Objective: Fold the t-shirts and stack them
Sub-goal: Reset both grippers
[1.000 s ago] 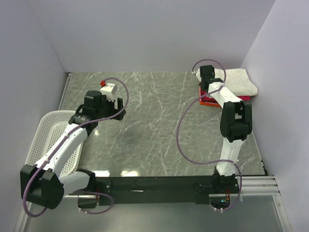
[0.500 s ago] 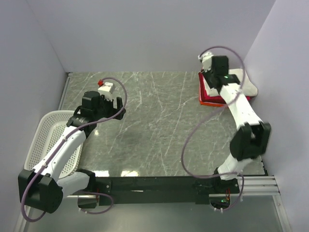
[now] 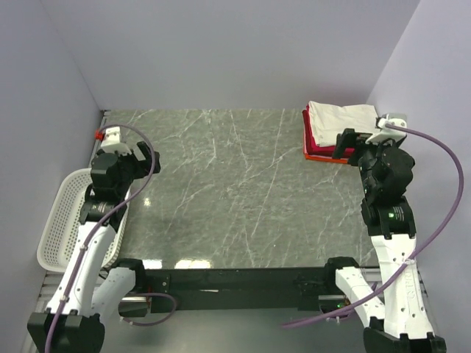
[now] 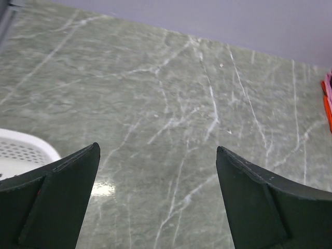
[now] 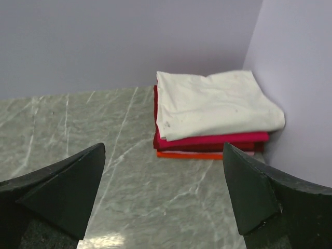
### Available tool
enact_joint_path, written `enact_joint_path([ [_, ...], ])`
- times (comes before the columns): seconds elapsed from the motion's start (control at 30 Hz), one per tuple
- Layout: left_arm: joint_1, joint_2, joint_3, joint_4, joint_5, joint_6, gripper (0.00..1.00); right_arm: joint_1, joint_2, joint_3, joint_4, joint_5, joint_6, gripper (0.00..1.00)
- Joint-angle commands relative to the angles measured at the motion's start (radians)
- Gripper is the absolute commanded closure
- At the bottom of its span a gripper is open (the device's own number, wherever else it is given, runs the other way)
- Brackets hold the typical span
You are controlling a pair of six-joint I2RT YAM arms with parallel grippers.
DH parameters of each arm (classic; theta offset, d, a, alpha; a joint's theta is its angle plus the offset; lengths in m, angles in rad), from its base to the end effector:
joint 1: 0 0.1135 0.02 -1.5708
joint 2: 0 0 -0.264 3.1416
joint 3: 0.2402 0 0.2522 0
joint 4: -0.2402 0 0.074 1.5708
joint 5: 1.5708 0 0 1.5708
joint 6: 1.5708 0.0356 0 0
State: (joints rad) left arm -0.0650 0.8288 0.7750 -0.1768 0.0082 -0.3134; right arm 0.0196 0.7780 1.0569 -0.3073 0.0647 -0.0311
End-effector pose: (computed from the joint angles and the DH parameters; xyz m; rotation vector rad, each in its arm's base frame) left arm 0.1957 -0.0130 0.3298 -0.2184 1.7968 -0.2770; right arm 0.1604 0.0008 0.4208 0.0098 1.5994 -0.0607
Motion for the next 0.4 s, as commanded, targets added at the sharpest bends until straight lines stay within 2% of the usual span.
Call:
enact_joint_path([
  [0.0,0.001,-0.066,-0.035,0.037,-0.120,-0.020,0.01,-0.003,-0.003,-0.026,-0.027,0.127,0.201,0.00],
  [0.03,0.001,-0.074,-0.043,0.040,-0.122,-0.013,0.01,-0.004,-0.014,-0.034,-0.029,0.171,0.227,0.00],
  [0.27,0.001,-0.053,-0.039,0.030,-0.086,0.005,0.01,-0.003,-0.085,-0.167,0.071,0.210,0.185,0.03],
  [0.37,-0.001,-0.057,-0.045,0.034,-0.057,0.014,0.01,-0.003,-0.088,-0.185,0.089,0.219,0.151,0.00],
])
